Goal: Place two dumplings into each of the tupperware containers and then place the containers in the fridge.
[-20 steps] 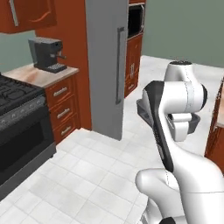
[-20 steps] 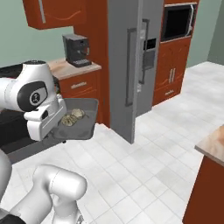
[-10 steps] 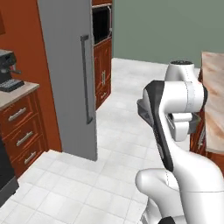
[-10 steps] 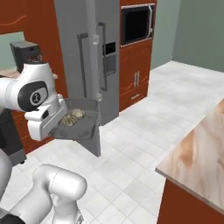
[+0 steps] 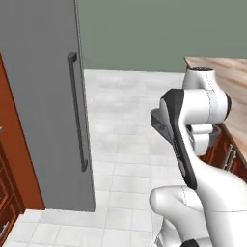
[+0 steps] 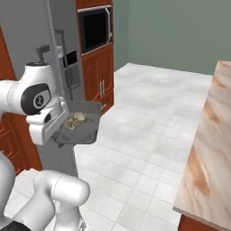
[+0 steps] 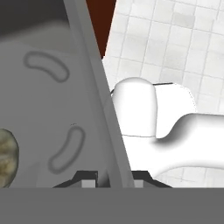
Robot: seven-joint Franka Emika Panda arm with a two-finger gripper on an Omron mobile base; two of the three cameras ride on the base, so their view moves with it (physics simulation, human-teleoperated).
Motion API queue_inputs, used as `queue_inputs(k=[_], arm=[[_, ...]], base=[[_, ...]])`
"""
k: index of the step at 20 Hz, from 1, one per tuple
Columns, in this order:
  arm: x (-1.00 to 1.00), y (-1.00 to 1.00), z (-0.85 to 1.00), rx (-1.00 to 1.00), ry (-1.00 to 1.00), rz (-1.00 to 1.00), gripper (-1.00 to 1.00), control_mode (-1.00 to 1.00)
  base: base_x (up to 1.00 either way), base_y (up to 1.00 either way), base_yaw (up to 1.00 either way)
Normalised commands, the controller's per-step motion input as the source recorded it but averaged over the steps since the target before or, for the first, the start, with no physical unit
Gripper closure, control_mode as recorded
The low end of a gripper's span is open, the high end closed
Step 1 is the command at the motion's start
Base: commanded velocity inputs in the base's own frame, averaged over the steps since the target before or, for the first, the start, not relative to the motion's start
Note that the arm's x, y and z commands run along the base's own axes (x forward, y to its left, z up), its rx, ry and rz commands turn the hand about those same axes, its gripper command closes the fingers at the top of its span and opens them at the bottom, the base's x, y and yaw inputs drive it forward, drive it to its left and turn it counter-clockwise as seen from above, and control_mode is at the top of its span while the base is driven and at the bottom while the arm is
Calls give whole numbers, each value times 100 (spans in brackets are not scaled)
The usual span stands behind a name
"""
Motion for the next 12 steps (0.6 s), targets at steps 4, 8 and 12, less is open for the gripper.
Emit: queue_inputs(k=[4, 8, 12], arm=[[0, 0, 0, 0, 0, 0, 100, 100], [0, 0, 0, 0, 0, 0, 100, 100], [0, 0, 0, 0, 0, 0, 100, 100]], base=[[100, 4, -30], [100, -74, 4], [99, -88, 35]])
